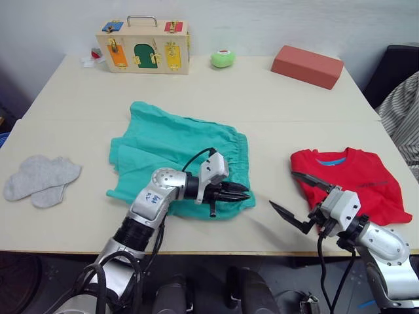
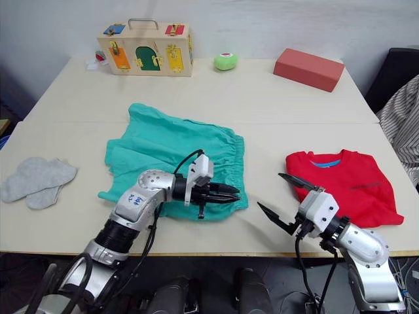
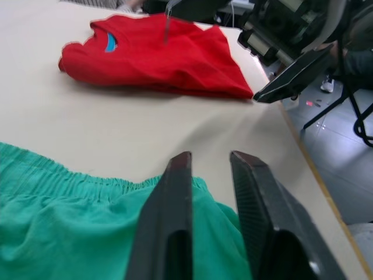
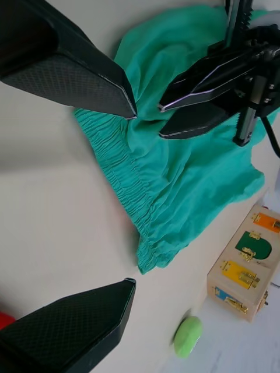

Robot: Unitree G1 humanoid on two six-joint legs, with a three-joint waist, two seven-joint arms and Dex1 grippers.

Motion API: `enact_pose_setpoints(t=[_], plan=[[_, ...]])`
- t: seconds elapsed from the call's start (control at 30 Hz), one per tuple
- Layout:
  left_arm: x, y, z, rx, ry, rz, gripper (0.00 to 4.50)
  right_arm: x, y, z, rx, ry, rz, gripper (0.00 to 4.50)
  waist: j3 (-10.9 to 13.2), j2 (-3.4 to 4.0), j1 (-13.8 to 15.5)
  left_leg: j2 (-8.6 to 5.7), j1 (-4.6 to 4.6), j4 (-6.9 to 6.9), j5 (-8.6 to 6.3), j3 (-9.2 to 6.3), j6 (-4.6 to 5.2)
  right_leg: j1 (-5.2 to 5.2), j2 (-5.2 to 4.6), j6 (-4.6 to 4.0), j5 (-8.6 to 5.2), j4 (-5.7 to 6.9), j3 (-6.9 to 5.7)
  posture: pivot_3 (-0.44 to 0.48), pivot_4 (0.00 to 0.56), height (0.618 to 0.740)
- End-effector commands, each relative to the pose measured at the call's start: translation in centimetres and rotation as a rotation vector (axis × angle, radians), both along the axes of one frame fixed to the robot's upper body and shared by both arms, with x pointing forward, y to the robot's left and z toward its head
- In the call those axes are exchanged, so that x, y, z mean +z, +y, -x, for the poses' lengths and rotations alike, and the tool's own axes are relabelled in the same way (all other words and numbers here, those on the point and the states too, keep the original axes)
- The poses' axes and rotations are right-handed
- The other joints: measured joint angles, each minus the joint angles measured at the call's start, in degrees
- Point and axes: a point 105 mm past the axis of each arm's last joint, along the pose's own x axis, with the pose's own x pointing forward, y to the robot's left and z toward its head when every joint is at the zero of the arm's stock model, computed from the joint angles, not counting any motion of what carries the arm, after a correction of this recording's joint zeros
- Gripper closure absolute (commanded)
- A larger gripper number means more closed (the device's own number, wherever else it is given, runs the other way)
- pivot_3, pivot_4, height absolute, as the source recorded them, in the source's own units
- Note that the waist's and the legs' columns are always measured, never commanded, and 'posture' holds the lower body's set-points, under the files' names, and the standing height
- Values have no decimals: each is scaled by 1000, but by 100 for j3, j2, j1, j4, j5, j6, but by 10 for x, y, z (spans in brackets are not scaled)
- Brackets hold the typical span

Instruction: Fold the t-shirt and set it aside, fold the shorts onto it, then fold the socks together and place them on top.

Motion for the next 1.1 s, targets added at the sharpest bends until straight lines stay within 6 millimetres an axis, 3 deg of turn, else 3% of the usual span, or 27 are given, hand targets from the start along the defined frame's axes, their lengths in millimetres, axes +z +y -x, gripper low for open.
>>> enact_pose_setpoints(t=[0.03, 0.17, 0.27, 0.43, 0.53, 0.67, 0.77, 0.83, 0.97, 1.1], plan=[[40, 38, 29, -87, -10, 111, 2278, -2, 9, -3, 55, 18, 23, 0, 0, 0, -65, 12, -1, 0, -1, 1, -6, -2, 3, -5, -3, 1, -2, 0, 150, 740], [50, 79, 24, 59, -87, 87, 1028, -7, 25, -1, 130, 40, 37, 0, 0, 1, -16, 13, 3, 1, 0, -9, -15, 3, 4, -16, -9, 5, -13, 0, 150, 740], [36, 128, 26, 172, -163, -79, 79, -18, 45, 4, 224, 70, 87, 0, 0, 1, -15, 13, 4, 1, -1, -9, -16, 4, 7, -16, -9, 2, -12, 0, 150, 740], [5, 197, 45, 265, -231, -329, 32, -33, 58, -5, 258, 31, 220, 0, 0, 1, -113, 31, 0, -2, -13, -3, -35, -11, 17, -35, -20, 3, -17, 0, 150, 740], [-10, 217, 55, 289, -235, -389, 32, -39, 57, -15, 234, 15, 274, 0, 0, 1, -98, 35, 0, -2, -25, -3, -41, -13, 14, -41, -24, 3, -20, 0, 150, 740], [-25, 230, 53, 348, -254, -430, 32, -45, 54, -29, 192, 0, 324, 0, -1, 0, -93, 34, -5, -4, -33, -6, -44, -16, 8, -46, -26, 4, -26, 0, 150, 740], [-40, 243, 47, 410, -261, -486, 0, -46, 57, -37, 193, -26, 350, 584, -1, -1, -120, 36, -2, -5, -33, -3, -44, -15, 10, -46, -26, 6, -25, 0, 150, 740], [-47, 249, 40, 449, -275, -517, 0, -45, 58, -42, 188, -42, 354, 1287, -1, 0, -128, 38, -1, -6, -32, -1, -45, -17, 14, -46, -26, 9, -25, 0, 150, 740], [-57, 254, 29, 483, -288, -535, 910, -45, 62, -47, 213, -73, 377, 2700, -5, 4, -109, 39, 6, -7, -28, 2, -45, -15, 14, -48, -25, 15, -24, 0, 150, 740], [-65, 256, 27, 467, -256, -562, 2114, -45, 63, -47, 240, -96, 396, 4081, -26, 37, -112, 37, 10, -7, -27, 3, -44, -13, 12, -48, -25, 22, -24, 0, 150, 740]])
